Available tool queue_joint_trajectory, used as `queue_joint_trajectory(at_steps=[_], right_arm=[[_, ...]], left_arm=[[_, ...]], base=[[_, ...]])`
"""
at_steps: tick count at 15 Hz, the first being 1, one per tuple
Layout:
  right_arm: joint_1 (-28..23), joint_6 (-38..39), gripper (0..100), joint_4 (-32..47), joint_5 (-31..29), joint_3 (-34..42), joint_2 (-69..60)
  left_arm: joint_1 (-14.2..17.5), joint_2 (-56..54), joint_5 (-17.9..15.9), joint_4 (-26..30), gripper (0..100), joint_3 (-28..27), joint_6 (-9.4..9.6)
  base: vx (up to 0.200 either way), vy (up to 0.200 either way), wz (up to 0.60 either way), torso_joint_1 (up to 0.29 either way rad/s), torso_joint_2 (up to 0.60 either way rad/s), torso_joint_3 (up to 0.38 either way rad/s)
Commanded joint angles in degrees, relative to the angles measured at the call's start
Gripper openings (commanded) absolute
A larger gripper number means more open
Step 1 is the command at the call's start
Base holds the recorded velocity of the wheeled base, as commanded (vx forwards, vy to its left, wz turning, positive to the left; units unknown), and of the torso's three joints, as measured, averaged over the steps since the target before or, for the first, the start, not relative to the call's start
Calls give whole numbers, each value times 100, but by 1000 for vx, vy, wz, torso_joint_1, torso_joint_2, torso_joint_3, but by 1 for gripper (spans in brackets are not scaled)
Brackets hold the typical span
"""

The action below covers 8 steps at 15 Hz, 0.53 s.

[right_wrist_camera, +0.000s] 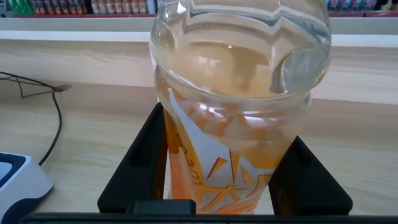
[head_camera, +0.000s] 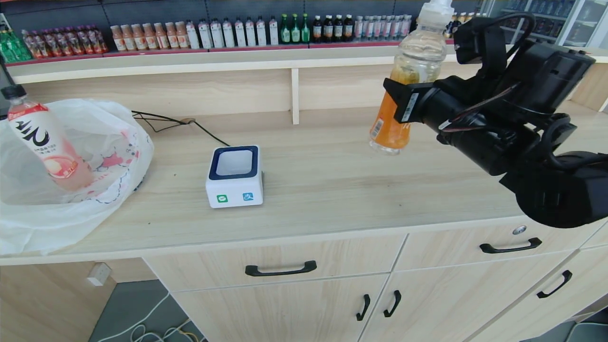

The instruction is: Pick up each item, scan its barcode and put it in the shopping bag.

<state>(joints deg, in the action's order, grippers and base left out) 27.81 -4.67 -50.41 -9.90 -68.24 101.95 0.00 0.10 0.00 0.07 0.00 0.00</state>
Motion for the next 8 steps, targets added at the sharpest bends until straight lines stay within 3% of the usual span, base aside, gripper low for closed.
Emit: queue_joint_trajectory(at_steps=[1, 8], right_arm=[[41, 1, 0, 22, 58, 232, -501], [515, 274, 0, 5, 137, 2245, -1968]], left_arm=[[0, -1, 0, 1, 100, 0, 0], [0, -1, 0, 1, 100, 0, 0]], base=[[0, 0, 0, 0, 0, 0], [0, 0, 0, 0, 0, 0]])
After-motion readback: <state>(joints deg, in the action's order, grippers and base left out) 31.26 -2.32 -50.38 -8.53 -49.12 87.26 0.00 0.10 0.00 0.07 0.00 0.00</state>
